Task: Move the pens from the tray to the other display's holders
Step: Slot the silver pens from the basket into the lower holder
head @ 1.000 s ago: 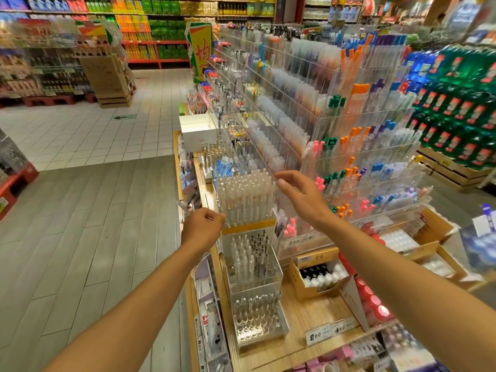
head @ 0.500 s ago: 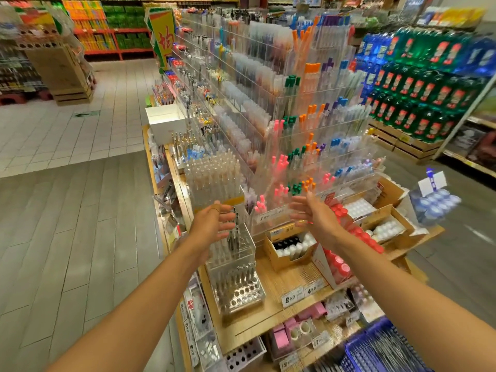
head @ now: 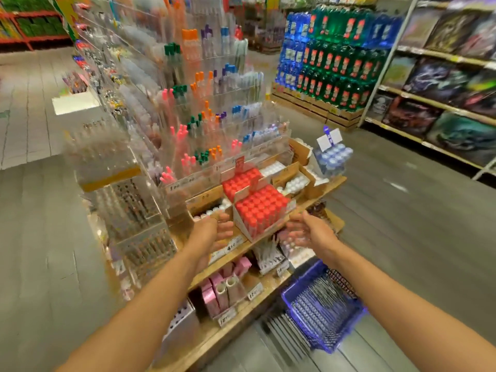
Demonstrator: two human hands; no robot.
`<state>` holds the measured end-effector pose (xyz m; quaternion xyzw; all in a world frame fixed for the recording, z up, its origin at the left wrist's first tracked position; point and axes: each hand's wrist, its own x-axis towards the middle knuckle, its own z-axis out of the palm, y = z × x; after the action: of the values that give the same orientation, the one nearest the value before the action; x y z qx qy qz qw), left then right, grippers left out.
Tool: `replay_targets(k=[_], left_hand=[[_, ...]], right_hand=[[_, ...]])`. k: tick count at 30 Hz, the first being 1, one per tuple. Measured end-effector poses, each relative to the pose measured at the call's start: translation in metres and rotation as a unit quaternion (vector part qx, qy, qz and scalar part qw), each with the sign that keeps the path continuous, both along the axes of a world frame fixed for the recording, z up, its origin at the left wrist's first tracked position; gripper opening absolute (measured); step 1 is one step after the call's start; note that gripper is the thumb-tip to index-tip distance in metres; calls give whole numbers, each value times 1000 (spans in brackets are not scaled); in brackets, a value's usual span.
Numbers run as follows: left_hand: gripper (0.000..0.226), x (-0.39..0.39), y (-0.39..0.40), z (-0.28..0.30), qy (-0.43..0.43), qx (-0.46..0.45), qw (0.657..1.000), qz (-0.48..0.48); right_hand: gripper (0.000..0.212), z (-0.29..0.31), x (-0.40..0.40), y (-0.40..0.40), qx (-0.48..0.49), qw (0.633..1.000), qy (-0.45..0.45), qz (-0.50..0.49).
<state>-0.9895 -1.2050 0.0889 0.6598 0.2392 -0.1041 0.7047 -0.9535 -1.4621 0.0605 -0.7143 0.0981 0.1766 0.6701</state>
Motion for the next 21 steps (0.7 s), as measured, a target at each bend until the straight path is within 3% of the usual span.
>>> replay_targets(k=[12,21], left_hand=[[31,-59,-208,-88,89,-53,994,-17],[22,7,-284,-160,169,-28,983,-70]], right_hand=[[30,-57,-69,-199,-46,996,75,-18],[27,-139,-29,-256,-78,989,121,-44]])
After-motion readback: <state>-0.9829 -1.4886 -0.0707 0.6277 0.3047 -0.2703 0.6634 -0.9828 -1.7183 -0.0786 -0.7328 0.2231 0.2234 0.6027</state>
